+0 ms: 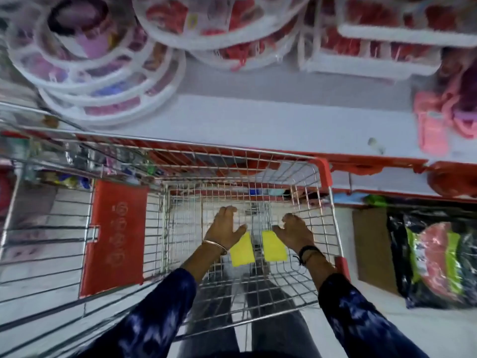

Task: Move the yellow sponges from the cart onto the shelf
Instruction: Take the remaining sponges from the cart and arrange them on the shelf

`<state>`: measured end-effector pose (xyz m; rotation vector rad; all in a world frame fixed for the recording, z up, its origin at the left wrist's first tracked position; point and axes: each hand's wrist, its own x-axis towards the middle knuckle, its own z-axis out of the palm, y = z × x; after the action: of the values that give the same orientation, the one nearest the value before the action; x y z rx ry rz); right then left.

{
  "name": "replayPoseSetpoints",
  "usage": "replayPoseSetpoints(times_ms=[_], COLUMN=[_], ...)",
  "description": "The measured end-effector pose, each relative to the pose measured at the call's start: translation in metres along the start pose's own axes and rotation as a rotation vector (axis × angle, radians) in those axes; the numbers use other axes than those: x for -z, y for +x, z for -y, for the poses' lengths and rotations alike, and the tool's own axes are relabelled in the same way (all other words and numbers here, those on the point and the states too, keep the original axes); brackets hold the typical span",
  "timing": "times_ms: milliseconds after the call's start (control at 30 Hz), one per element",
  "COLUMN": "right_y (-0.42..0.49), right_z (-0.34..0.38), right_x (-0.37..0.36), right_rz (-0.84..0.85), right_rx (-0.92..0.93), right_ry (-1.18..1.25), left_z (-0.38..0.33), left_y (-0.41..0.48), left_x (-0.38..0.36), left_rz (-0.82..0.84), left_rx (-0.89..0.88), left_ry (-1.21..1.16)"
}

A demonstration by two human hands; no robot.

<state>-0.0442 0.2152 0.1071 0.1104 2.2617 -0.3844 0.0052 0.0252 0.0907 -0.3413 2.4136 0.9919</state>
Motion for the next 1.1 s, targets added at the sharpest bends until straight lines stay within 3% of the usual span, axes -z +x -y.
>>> replayPoseSetpoints(times_ms=[133,233,500,767,1100], right_y=[0.027,0.044,0.072,0.079,0.023], right_z=[-0.016,-0.022,-0.029,-0.032,0.003], right_x=[-0.036,-0.058,-0.097,-0.088,-0.022], right_rz=[0.082,0.1,-0.013,-0.046,-0.17], right_rx=[-0.078,-0.143,-0.227,-0.19,-0.132], right_ry=[-0.191,-0.176,-0.088,-0.007,0.074], left_z=[0.033,0.048,0.04,0.037,-0.008], left_y=[0.016,0.026,0.041,0.046,0.032], left_x=[-0.047,-0.078,-0.13,-0.127,-0.039], left_rz=[0.123,0.195,0.086,0.047,0.02], left_rx=[0.239,0.363,0.541,0.519,0.31], left_ry=[0.014,0.063,0.125,0.066,0.069])
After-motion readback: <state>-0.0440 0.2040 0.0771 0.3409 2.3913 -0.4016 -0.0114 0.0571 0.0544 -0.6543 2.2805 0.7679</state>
